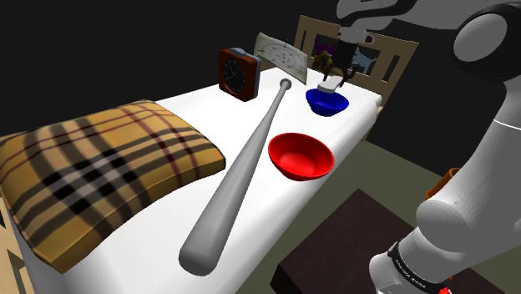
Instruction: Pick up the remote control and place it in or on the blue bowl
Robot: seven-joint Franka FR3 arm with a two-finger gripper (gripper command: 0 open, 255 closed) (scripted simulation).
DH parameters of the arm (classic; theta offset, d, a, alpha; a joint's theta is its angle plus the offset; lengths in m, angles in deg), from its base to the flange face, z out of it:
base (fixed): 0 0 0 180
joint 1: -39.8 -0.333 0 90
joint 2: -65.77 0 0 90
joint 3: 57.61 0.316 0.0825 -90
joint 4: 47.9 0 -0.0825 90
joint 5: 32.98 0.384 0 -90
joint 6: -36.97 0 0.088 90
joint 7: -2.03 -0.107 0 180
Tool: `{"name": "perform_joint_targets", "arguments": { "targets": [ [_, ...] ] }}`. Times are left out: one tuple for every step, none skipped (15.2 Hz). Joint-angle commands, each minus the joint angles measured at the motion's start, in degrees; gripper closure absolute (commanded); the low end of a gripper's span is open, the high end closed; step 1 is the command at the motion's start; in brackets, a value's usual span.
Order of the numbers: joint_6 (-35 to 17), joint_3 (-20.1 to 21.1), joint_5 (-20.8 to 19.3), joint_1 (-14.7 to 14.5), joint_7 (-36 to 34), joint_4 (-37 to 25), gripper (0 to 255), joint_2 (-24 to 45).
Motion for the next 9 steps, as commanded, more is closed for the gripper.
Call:
{"name": "perform_joint_targets", "arguments": {
  "targets": [
    [-1.46,-0.03,0.02,0.06,0.14,1.23,255,0.16],
    [-2.22,-0.03,0.02,0.06,0.15,1.94,255,0.21],
    [-2.97,-0.03,0.03,0.05,0.17,2.64,255,0.26],
    [-3.71,-0.03,0.03,0.05,0.18,3.32,255,0.33],
    [-4.45,-0.03,0.04,0.05,0.20,3.97,255,0.41],
    [-5.19,-0.02,0.05,0.05,0.21,4.62,255,0.50],
    [-5.92,-0.02,0.05,0.05,0.23,5.24,255,0.61],
    [-6.64,-0.02,0.06,0.05,0.24,5.85,255,0.73],
    [-7.37,-0.02,0.07,0.04,0.26,6.44,255,0.86]
  ]
}}
